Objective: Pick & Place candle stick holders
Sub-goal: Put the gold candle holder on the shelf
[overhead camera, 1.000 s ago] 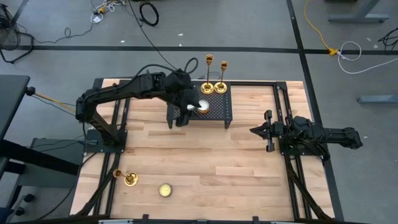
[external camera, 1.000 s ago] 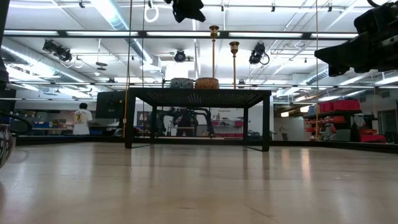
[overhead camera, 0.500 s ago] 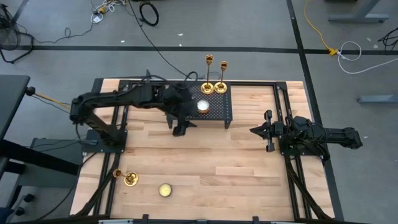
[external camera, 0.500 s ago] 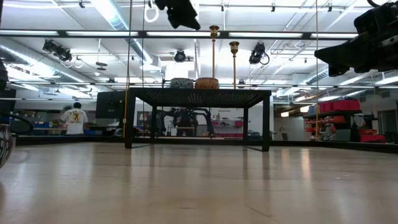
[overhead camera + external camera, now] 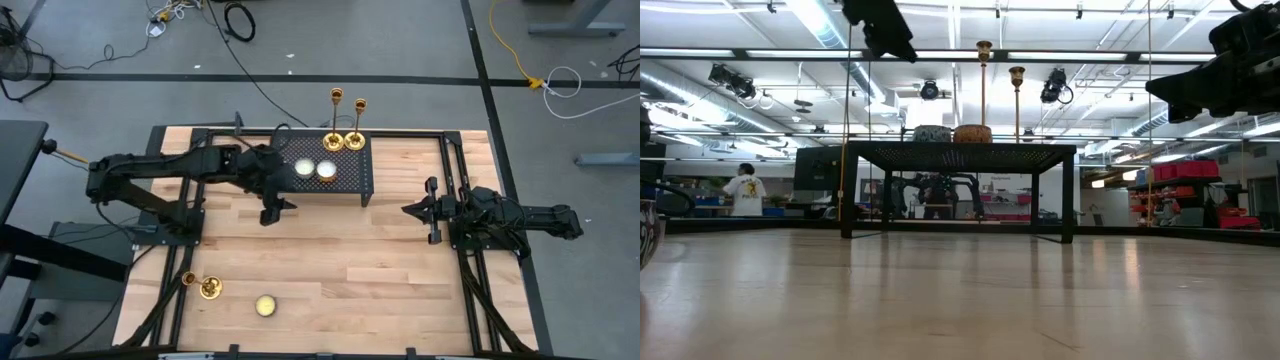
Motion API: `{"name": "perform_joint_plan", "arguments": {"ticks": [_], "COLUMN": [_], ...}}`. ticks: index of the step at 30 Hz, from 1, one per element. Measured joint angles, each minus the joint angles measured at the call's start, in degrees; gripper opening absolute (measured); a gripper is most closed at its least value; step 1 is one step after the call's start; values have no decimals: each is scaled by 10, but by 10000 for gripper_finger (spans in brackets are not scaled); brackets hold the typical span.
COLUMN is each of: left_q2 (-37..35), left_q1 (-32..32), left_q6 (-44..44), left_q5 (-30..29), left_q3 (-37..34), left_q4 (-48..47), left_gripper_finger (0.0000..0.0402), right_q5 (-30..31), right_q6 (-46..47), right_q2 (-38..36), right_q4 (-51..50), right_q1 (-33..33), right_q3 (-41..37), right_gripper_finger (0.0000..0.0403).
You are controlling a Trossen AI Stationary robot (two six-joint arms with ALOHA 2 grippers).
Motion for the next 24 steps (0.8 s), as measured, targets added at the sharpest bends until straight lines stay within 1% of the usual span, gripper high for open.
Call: {"name": "perform_joint_plan", "arguments": {"ticks": [7,13,17,24], "left_q2": [-61,-106,-133,-153], "left_q1": [-14,-30,-42,-80], "left_q6": [-41,-95,-122,-114], "left_q5": [-27,-29,-34,-31], "left_q3": [-70,-119,-140,-146], "left_q4": [16,38,40,41], "left_gripper_finger": [208,208,208,208], "right_q5": [0,0,0,0], "right_q6": [0,0,0,0], "right_q2": [0,0,0,0], "right_q4": [0,0,0,0], "right_q1": [0,0,0,0], "right_q3": [0,0,0,0], "right_gripper_finger": [13,13,13,13]}}
